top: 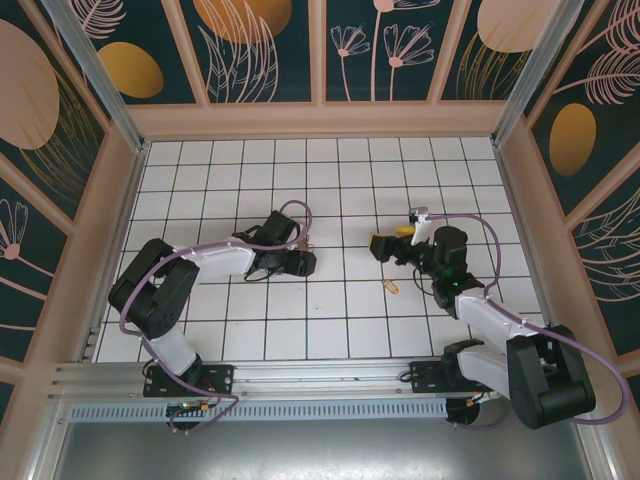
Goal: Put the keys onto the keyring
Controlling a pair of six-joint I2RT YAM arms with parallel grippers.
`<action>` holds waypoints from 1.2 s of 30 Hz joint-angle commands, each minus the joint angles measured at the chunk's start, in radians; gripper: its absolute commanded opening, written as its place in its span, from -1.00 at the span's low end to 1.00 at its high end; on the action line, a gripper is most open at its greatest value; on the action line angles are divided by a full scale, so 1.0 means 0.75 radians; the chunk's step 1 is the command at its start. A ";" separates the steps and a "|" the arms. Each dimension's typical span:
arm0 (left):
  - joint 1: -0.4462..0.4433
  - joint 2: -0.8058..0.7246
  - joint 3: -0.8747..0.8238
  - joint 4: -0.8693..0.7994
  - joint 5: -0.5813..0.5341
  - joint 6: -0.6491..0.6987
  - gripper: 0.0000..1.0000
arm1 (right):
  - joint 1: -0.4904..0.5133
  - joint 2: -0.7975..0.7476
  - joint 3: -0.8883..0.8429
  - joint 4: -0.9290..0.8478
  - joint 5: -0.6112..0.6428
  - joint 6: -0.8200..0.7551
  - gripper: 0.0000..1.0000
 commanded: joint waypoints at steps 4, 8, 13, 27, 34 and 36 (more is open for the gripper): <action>-0.089 0.006 0.023 0.007 0.193 -0.120 0.41 | -0.010 -0.048 -0.019 0.034 0.001 0.003 0.90; -0.110 0.033 0.091 0.026 0.254 -0.148 0.41 | -0.009 -0.053 -0.019 0.029 -0.005 0.002 0.90; -0.111 0.014 0.184 0.001 0.255 -0.142 0.39 | -0.012 -0.066 -0.023 0.026 0.000 0.000 0.90; -0.256 0.102 0.427 -0.440 -0.379 0.532 -0.19 | -0.051 -0.050 -0.041 0.067 -0.033 0.040 0.91; -0.330 0.161 0.474 -0.474 -0.365 0.719 -0.18 | -0.065 -0.015 -0.040 0.101 -0.066 0.060 0.91; -0.337 0.199 0.500 -0.499 -0.388 0.750 -0.18 | -0.068 -0.018 -0.042 0.100 -0.066 0.062 0.90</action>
